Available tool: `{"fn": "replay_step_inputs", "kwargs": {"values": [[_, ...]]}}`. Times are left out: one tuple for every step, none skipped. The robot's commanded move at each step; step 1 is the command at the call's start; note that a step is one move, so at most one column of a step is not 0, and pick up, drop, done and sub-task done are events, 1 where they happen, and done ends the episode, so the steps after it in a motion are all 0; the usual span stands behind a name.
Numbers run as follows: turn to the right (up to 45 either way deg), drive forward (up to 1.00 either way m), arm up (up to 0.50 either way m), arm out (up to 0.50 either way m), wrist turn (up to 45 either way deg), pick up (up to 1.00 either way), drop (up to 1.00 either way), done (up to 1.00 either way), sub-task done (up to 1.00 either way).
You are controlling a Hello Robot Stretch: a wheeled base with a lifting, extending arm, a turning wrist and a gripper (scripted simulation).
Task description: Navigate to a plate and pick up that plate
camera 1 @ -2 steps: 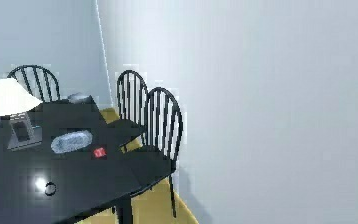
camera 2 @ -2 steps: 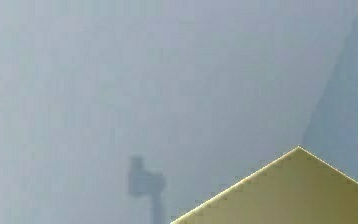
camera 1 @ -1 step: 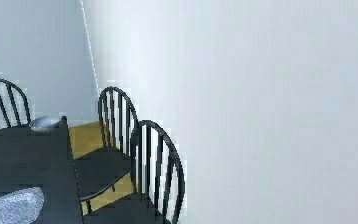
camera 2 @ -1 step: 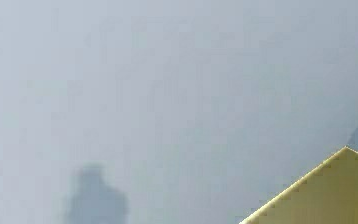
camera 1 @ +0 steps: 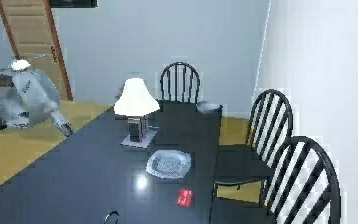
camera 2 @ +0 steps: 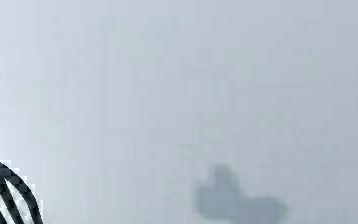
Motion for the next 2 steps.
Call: {"fn": "replay_step_inputs", "kwargs": {"values": [[-45.0,0.00,0.00,0.00,0.0,0.00,0.00,0.00,0.00],[-42.0,0.00,0.00,0.00,0.0,0.00,0.00,0.00,0.00]]}}
